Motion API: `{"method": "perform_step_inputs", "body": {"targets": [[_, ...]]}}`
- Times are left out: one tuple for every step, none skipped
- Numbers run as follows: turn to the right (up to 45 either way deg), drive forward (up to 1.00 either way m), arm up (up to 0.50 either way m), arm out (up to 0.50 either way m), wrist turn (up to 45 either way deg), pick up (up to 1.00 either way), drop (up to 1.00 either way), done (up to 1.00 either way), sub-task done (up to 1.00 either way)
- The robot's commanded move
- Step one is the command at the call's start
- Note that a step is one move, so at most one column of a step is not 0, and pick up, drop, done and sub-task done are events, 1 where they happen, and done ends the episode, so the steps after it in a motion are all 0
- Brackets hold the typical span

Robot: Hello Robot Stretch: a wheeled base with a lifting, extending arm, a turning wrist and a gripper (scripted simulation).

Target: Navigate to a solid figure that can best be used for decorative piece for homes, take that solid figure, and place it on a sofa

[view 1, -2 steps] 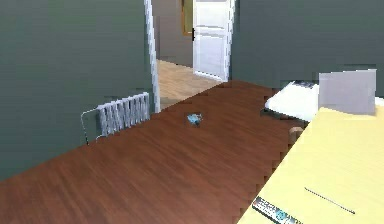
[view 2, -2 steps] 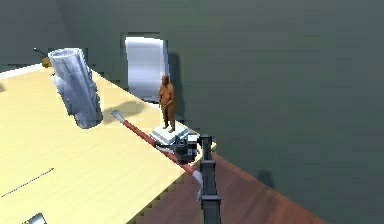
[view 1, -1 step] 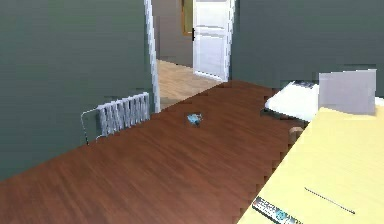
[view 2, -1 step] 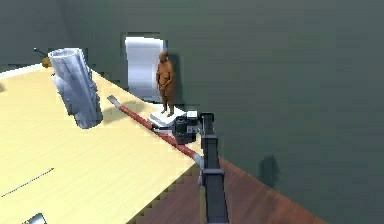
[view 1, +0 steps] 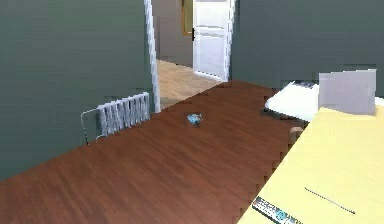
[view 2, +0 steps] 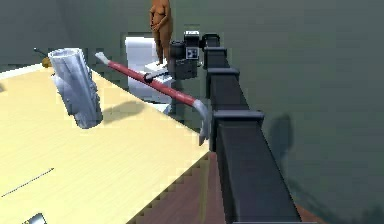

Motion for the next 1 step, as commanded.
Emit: {"method": "perform_step_inputs", "body": {"targets": [[0.0, 0.0, 0.0, 0.0, -45.0, 0.0, 0.0, 0.0, 0.0]]}}
